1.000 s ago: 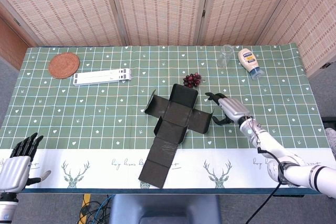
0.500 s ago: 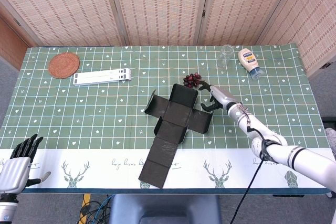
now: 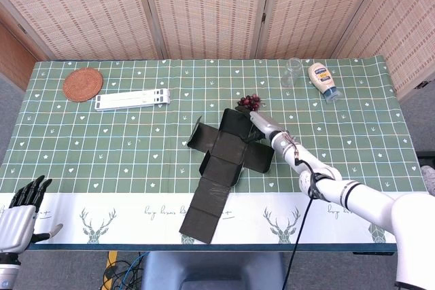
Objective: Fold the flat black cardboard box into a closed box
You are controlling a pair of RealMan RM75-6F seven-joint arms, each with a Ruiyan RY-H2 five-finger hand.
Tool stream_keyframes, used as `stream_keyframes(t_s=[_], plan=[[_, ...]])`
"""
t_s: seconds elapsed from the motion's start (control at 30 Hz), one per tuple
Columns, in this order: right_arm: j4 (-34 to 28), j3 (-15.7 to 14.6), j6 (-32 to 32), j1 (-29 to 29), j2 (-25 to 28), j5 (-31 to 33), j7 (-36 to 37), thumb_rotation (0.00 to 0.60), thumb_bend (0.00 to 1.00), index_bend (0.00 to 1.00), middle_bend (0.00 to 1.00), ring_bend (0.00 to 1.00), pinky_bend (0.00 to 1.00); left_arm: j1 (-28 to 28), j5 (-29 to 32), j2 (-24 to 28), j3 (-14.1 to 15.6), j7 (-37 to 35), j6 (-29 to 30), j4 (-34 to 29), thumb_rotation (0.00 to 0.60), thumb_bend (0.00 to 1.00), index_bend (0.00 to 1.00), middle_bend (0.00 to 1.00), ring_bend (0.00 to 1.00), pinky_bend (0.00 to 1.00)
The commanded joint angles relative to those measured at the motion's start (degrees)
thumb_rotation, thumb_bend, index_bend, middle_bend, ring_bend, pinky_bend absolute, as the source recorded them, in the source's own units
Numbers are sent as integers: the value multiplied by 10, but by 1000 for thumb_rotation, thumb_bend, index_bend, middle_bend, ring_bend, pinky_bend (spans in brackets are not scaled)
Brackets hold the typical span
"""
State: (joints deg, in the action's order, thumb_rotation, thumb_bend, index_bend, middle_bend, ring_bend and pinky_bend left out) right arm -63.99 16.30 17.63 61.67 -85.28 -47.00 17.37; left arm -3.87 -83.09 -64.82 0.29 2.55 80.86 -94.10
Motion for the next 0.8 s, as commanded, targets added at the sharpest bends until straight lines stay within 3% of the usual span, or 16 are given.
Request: stream_keyframes(t_s=[0.03,0.43,0.7,0.8], plan=[[9,9,-1,18,-18,-4,-4,600,509,0,143,141,336,1,0,1,0,-1,2,0,600,140,26,0,0,82],[66,31,-14,90,-102,-8,-13,600,513,0,143,145,337,12,4,6,3,-11,10,3,600,141,26,0,0,83],[30,58,-19,104,-111,-62,-10,600,516,0,148,145,329,12,3,4,2,-11,9,4,600,140,26,0,0,83],[4,62,27,86,-104,-111,-19,600,520,0,148,133,247,13,3,5,2,-11,10,4,600,140,26,0,0,82]])
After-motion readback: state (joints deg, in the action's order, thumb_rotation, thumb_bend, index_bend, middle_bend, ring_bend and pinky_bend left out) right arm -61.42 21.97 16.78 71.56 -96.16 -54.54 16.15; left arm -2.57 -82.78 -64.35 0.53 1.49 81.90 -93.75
